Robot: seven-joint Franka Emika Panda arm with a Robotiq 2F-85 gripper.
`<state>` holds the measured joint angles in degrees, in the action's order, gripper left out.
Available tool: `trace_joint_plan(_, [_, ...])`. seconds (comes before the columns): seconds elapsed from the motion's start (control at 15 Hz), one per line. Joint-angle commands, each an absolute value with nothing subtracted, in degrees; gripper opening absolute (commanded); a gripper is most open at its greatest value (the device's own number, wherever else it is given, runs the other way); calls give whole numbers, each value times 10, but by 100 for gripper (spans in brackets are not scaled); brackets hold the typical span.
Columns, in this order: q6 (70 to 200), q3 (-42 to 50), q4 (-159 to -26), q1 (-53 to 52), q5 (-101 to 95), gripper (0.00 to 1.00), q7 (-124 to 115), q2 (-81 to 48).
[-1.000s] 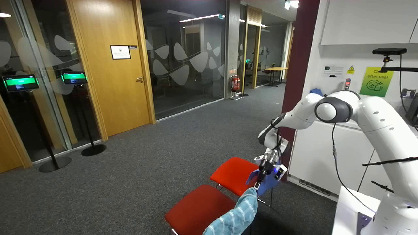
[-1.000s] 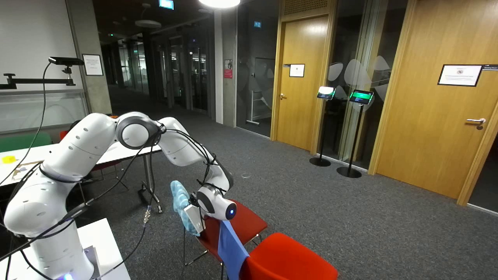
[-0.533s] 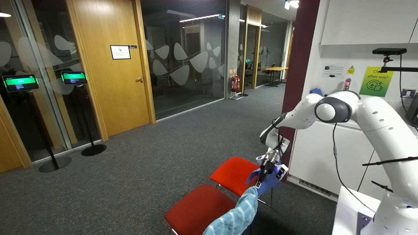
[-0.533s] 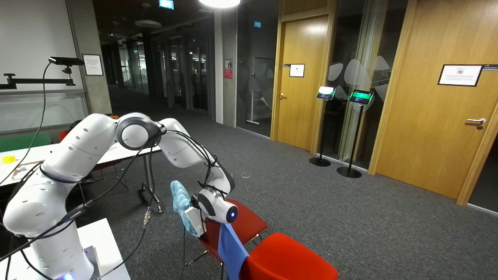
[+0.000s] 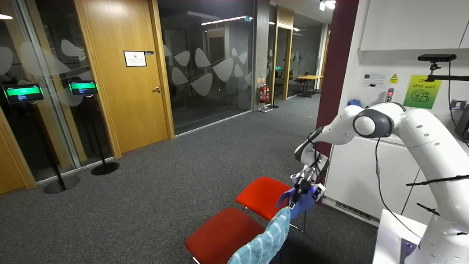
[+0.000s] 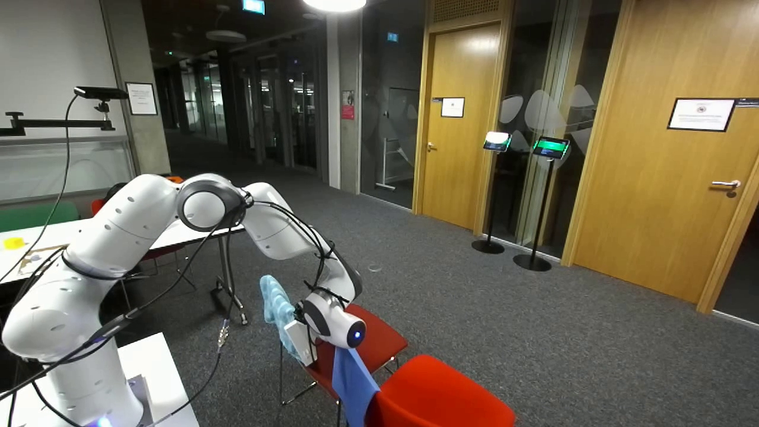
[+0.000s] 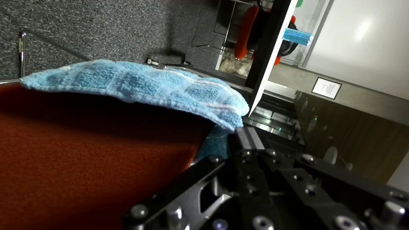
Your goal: Slide the blue towel slightly to the right
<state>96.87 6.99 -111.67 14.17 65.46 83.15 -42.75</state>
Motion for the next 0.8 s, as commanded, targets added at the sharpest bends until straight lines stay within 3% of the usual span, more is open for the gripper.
trace_joint_plan(0.0, [960, 74, -1115, 152, 650, 0, 847, -421])
trace_joint_plan(0.73, [981, 91, -1122, 155, 652, 0, 859, -412])
